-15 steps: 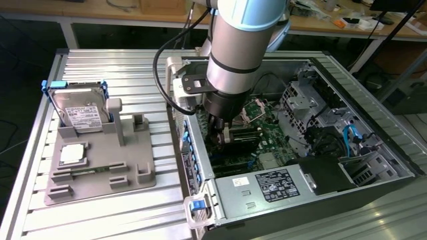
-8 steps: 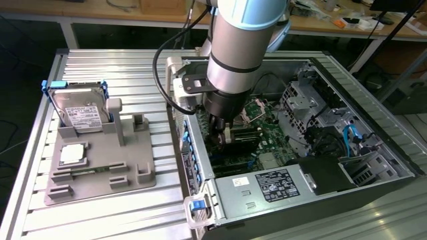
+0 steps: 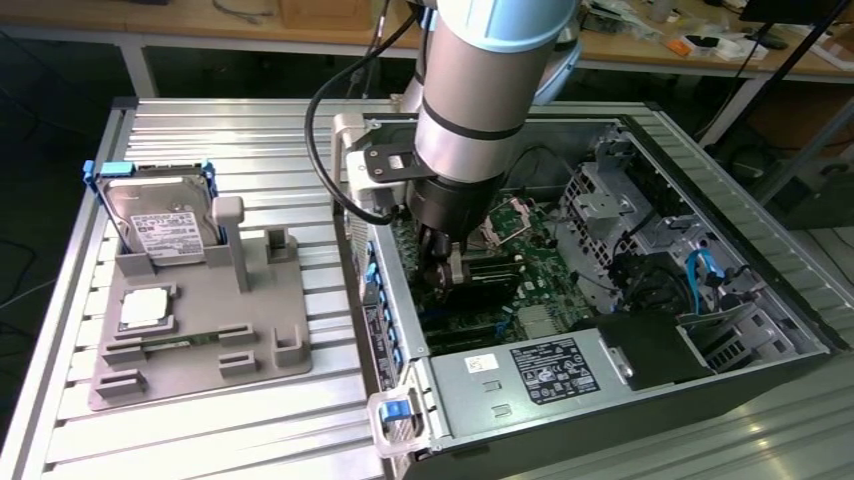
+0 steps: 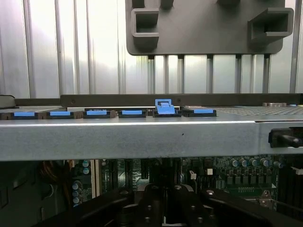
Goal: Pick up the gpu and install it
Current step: 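Press down on the gpu until it lock into place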
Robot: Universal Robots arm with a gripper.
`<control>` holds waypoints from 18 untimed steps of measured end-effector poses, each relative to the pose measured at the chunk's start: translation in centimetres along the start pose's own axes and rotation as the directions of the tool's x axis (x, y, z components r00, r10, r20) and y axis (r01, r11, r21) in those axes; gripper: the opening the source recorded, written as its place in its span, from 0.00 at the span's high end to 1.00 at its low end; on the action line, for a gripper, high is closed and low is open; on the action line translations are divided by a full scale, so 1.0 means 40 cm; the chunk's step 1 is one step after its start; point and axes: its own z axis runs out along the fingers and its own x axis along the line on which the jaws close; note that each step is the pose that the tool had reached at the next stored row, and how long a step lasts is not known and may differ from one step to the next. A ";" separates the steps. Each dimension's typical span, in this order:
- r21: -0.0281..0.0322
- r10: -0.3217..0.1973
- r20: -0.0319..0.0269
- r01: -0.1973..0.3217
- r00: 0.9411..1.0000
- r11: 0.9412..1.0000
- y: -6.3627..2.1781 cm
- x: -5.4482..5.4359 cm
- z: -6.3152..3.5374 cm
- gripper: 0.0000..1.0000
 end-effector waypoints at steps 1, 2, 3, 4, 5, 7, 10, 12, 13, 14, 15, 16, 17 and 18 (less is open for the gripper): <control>0.000 0.000 0.000 0.000 1.000 1.000 0.000 0.000 0.000 0.89; 0.000 0.000 0.000 0.000 1.000 1.000 0.000 0.000 0.000 0.89; 0.000 0.000 0.000 0.000 1.000 1.000 0.000 0.000 0.000 0.89; 0.000 0.000 0.000 0.000 1.000 1.000 0.000 0.000 0.000 0.89; 0.000 0.000 0.000 0.000 1.000 1.000 0.000 0.000 0.000 0.89; 0.000 0.000 0.001 0.000 1.000 1.000 0.001 0.000 0.000 0.89; 0.000 0.000 0.002 0.000 1.000 1.000 0.014 0.000 0.000 0.89; 0.000 0.000 0.002 0.000 1.000 1.000 0.015 0.000 0.000 0.89; 0.000 0.000 0.002 0.000 1.000 1.000 0.017 0.000 -0.001 0.89; 0.000 0.000 0.002 0.000 1.000 1.000 0.018 0.000 -0.003 0.89; 0.000 0.000 0.002 0.000 1.000 1.000 0.018 -0.001 -0.010 0.89; 0.000 0.000 0.002 0.000 1.000 1.000 0.018 -0.001 -0.016 0.89; 0.000 0.000 0.002 0.000 1.000 1.000 0.018 -0.002 -0.022 0.89; 0.000 0.000 0.002 0.000 1.000 1.000 0.019 -0.002 -0.028 0.89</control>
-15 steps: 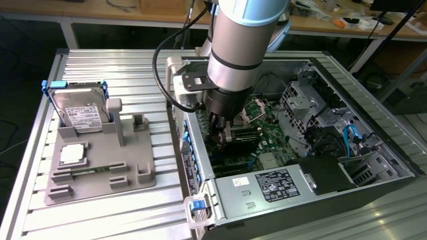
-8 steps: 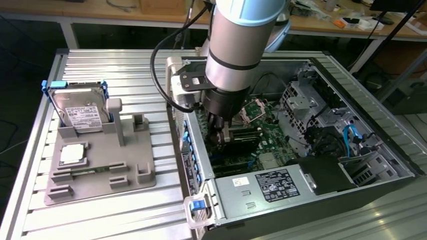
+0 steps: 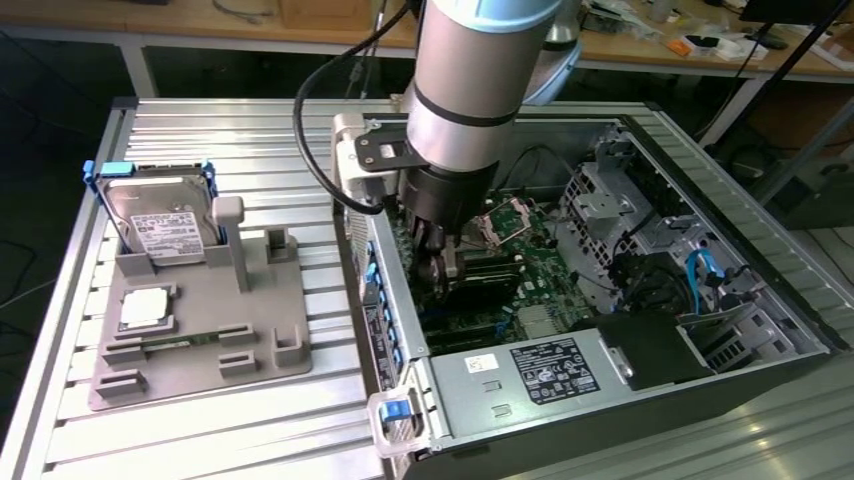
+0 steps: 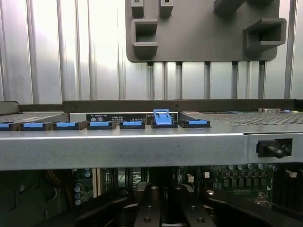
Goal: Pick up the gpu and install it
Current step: 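Press down on the gpu until it lock into place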
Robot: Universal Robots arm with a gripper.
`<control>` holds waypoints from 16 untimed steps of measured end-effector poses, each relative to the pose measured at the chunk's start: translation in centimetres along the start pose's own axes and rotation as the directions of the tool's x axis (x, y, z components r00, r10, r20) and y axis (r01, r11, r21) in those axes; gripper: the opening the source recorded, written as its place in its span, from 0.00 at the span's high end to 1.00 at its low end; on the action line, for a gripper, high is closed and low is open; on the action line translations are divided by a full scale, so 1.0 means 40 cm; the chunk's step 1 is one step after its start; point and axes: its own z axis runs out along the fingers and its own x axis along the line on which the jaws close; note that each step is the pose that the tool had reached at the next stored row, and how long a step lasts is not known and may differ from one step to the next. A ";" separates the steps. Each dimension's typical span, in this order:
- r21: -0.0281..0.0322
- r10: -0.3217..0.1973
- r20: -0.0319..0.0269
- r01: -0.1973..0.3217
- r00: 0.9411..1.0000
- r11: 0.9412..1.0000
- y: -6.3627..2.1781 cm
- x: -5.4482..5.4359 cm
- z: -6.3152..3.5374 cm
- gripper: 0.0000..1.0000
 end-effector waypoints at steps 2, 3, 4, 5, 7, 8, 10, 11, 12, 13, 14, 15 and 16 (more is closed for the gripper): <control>0.000 0.000 0.000 0.000 1.000 1.000 0.000 -0.001 -0.011 0.89; 0.000 0.000 0.000 0.000 1.000 1.000 0.001 -0.002 -0.016 0.89; 0.000 0.000 0.000 0.000 1.000 1.000 0.001 -0.003 -0.022 0.89; 0.000 0.000 0.000 0.000 1.000 1.000 0.002 -0.003 -0.027 0.89; 0.000 0.000 0.000 0.000 1.000 1.000 0.003 -0.004 -0.034 0.89; -0.001 0.000 0.000 0.000 1.000 1.000 0.003 -0.004 -0.033 0.89; -0.013 0.000 0.000 0.000 1.000 1.000 0.001 -0.004 -0.034 0.89; -0.026 0.001 0.000 -0.001 1.000 1.000 -0.002 -0.004 -0.035 0.89; -0.039 0.001 0.000 -0.001 1.000 0.999 -0.005 -0.004 -0.037 0.89; -0.051 0.001 0.000 -0.001 1.000 0.999 -0.008 -0.004 -0.039 0.89; -0.067 0.002 -0.001 -0.002 1.000 0.998 -0.011 -0.004 -0.042 0.89; -0.081 0.002 -0.001 -0.002 1.000 0.997 -0.015 -0.004 -0.044 0.89; -0.097 0.002 -0.001 -0.002 1.000 0.995 -0.020 -0.004 -0.046 0.89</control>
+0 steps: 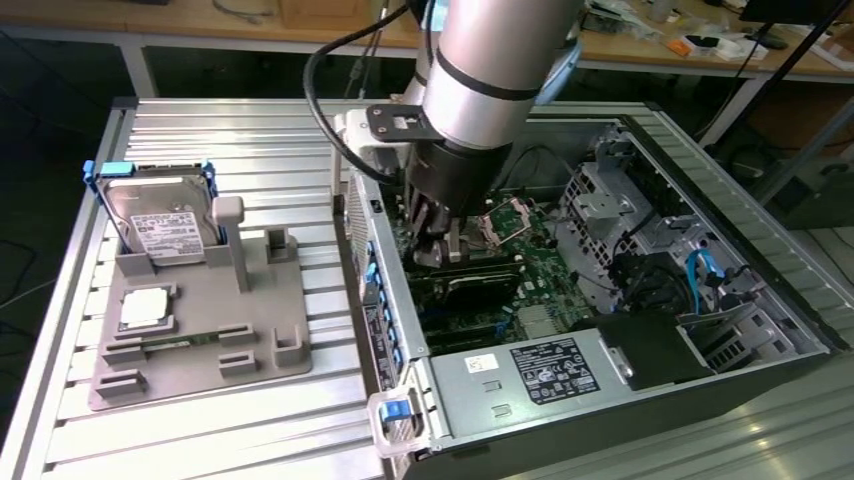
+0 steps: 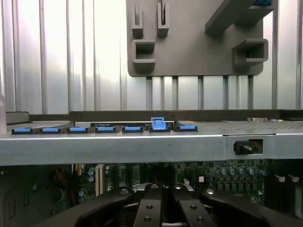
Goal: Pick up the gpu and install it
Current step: 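Press down on the gpu until it lock into place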
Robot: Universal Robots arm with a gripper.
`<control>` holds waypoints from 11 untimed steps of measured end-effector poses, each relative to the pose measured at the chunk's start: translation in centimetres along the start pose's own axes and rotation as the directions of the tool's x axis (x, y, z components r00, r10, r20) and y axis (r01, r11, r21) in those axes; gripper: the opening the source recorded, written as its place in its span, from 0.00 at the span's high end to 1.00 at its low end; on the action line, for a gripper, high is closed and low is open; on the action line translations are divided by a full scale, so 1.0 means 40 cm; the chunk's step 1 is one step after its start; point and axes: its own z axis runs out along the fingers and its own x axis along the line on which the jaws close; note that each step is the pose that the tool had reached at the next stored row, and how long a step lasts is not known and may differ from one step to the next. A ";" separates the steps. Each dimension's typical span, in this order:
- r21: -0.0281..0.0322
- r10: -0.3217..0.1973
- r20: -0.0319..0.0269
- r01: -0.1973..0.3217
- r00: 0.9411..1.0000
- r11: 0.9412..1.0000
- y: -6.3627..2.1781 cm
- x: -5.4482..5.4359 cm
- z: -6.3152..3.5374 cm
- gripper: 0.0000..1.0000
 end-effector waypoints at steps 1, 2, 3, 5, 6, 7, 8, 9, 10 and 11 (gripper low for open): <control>-0.019 0.000 0.000 0.000 1.000 1.000 -0.006 0.000 -0.002 0.89; -0.035 0.001 0.000 -0.001 1.000 0.999 -0.012 0.000 -0.002 0.89; -0.052 0.001 0.000 -0.001 1.000 0.999 -0.020 0.000 -0.003 0.89; -0.081 0.002 -0.001 -0.002 1.000 0.997 -0.038 0.000 -0.005 0.89; -0.096 0.003 -0.001 -0.003 1.000 0.995 -0.047 0.000 -0.005 0.89; -0.109 0.003 -0.001 -0.003 1.000 0.994 -0.056 -0.001 -0.006 0.89; -0.121 0.003 -0.001 -0.003 1.000 0.993 -0.063 -0.001 -0.006 0.89; -0.139 0.004 -0.001 -0.004 1.000 0.990 -0.073 -0.001 -0.007 0.89; -0.152 0.004 -0.001 -0.004 1.000 0.988 -0.079 -0.001 -0.008 0.89; -0.165 0.004 -0.001 -0.004 1.000 0.986 -0.084 -0.001 -0.008 0.89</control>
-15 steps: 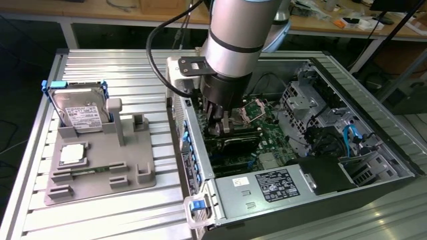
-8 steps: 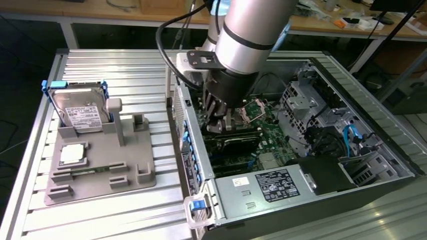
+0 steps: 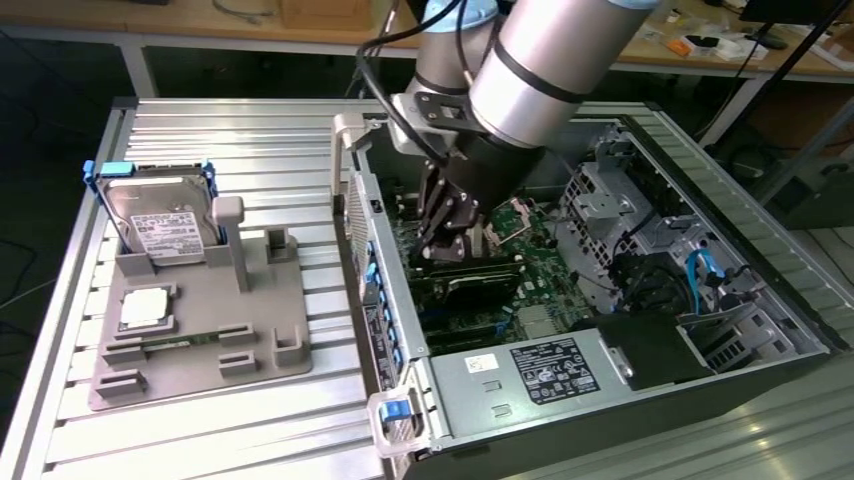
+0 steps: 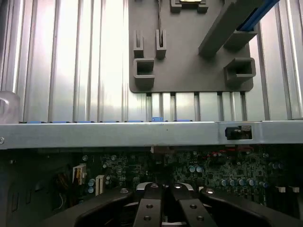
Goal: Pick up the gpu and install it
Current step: 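Press down on the gpu until it lock into place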
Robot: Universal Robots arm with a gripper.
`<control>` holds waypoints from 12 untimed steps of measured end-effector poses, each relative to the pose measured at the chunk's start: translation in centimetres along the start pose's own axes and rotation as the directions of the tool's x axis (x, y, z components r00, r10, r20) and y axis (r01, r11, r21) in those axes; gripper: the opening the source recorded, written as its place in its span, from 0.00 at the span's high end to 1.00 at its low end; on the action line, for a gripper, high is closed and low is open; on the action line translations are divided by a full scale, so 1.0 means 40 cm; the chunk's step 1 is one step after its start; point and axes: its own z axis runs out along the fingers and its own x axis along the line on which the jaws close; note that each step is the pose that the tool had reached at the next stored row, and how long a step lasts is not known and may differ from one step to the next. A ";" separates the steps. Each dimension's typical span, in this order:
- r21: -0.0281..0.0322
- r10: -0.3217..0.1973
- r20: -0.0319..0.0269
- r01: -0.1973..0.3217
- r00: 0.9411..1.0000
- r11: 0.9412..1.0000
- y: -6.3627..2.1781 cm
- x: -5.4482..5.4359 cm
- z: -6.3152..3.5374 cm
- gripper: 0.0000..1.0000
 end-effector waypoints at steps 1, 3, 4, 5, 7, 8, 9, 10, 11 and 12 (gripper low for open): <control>-0.013 0.000 0.000 0.000 1.000 1.000 -0.005 0.000 -0.001 0.89; -0.045 0.001 0.000 -0.001 1.000 0.999 -0.015 0.000 -0.004 0.89; -0.062 0.002 0.000 -0.002 1.000 0.998 -0.020 0.000 -0.004 0.89; -0.080 0.002 -0.001 -0.002 1.000 0.997 -0.024 0.000 -0.006 0.89; -0.115 0.003 -0.001 -0.003 1.000 0.993 -0.031 0.000 -0.007 0.89; -0.132 0.003 0.000 -0.003 1.000 0.991 -0.033 0.000 -0.008 0.89; -0.145 0.003 0.001 -0.003 1.000 0.989 -0.035 0.000 -0.008 0.89; -0.149 0.003 0.004 -0.002 1.000 0.989 -0.036 0.000 -0.008 0.89; -0.150 0.003 0.006 -0.002 1.000 0.989 -0.036 0.000 -0.006 0.89; -0.150 0.003 0.008 -0.002 1.000 0.989 -0.037 0.000 -0.004 0.89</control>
